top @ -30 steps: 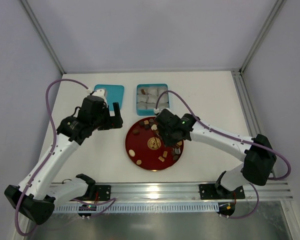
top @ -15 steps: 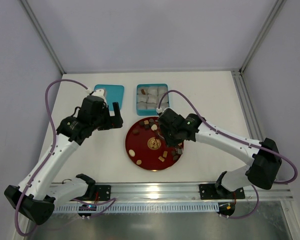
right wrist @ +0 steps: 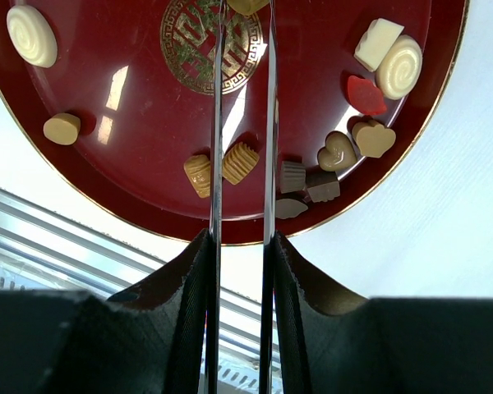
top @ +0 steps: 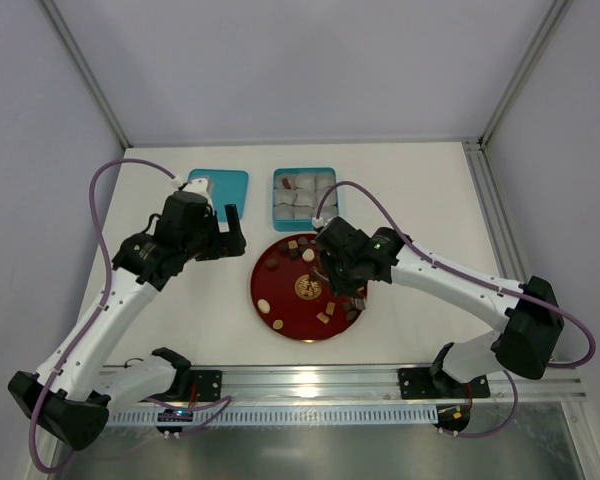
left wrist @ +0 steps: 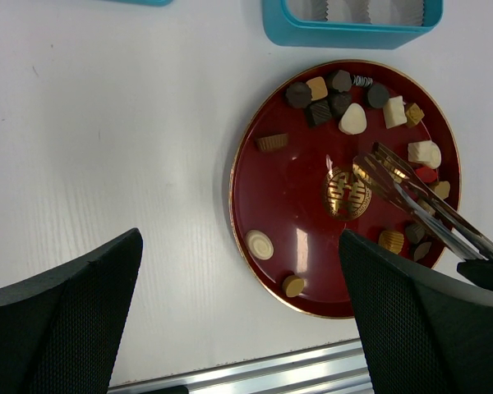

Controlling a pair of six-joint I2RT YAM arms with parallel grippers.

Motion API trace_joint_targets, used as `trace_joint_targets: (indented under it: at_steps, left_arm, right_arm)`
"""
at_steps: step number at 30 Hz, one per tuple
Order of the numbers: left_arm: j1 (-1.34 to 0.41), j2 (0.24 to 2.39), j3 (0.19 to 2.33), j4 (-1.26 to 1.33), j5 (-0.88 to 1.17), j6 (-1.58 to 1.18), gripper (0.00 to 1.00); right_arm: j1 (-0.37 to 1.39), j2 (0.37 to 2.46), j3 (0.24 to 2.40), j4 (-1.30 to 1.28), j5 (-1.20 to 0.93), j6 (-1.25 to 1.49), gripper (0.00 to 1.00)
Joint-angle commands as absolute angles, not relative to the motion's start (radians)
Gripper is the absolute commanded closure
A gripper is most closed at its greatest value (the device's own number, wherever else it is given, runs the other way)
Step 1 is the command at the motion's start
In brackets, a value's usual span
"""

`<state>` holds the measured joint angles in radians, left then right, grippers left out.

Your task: Pack the chocolate

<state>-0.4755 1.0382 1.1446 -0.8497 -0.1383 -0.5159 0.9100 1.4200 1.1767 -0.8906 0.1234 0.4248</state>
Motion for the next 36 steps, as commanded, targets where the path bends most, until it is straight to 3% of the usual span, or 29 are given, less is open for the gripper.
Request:
trace_joint_targets:
  at_steps: [1, 36]
  left_arm:
    - [-0.471, 1.026, 1.152, -0.831, -0.147, -0.518, 0.0]
    - [-0.471, 1.019, 1.157, -0.842, -0.16, -0.511, 0.0]
  right_arm:
    - [0.916, 1.413, 1.183, -0.87, 0.106, 0.43, 0.66]
    - [0.916, 1.459, 1.193, -0.864, 0.104, 0.41, 0.6]
